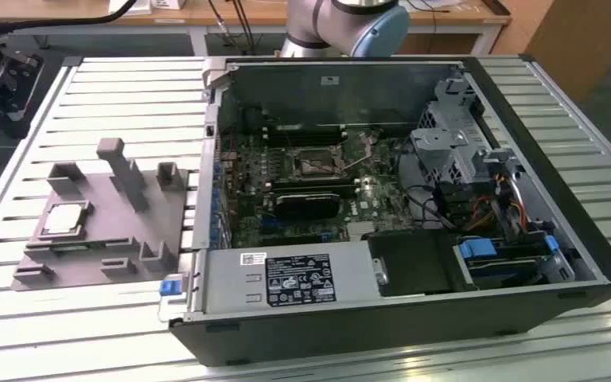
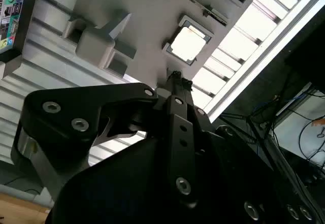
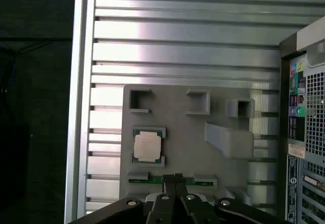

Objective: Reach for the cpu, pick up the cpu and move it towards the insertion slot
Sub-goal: 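Reach for the cpu, then pick up the cpu and move it towards the insertion slot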

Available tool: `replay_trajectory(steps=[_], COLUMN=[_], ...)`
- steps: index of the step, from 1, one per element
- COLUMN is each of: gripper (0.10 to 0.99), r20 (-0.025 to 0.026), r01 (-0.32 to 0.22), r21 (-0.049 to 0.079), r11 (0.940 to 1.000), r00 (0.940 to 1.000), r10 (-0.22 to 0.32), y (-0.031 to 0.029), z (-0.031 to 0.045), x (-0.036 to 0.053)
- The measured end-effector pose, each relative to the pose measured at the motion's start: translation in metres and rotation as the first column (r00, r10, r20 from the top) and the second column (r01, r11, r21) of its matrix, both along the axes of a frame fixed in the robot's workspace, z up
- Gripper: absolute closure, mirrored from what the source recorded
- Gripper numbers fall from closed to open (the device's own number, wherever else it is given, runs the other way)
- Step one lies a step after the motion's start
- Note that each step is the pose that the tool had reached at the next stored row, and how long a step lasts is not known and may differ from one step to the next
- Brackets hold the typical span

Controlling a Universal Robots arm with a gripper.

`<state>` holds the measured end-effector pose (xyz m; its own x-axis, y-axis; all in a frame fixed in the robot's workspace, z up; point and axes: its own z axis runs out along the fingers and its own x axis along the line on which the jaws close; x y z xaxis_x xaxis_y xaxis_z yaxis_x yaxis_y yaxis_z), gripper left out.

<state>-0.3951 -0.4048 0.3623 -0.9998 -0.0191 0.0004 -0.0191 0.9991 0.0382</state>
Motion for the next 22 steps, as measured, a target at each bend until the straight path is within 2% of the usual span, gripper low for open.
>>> replay_trajectory(steps=[12, 16, 19, 20, 21, 22], gripper=[0.98, 0.98, 0.98, 0.973, 0.918, 0.918], r20=[0.0, -0.0002, 0.0002, 0.0004, 0.0005, 0.0006], r01=[0.0, 0.0, 0.0, 0.0, 0.0, 0.0], r21=[0.0, 0.0, 0.0, 0.0, 0.0, 0.0], r11=[1.0, 1.0, 1.0, 1.0, 1.0, 1.0], r00=[1.0, 1.0, 1.0, 1.0, 1.0, 1.0], r10=[0.0, 0.0, 0.0, 0.0, 0.0, 0.0], y=[-0.0001, -0.0003, -0.0003, -0.0003, -0.0003, -0.0003], z=[-0.001, -0.0071, -0.0126, -0.0144, -0.0162, -0.0181], x=[-0.0021, -0.006, -0.0133, -0.0159, -0.0175, -0.0188])
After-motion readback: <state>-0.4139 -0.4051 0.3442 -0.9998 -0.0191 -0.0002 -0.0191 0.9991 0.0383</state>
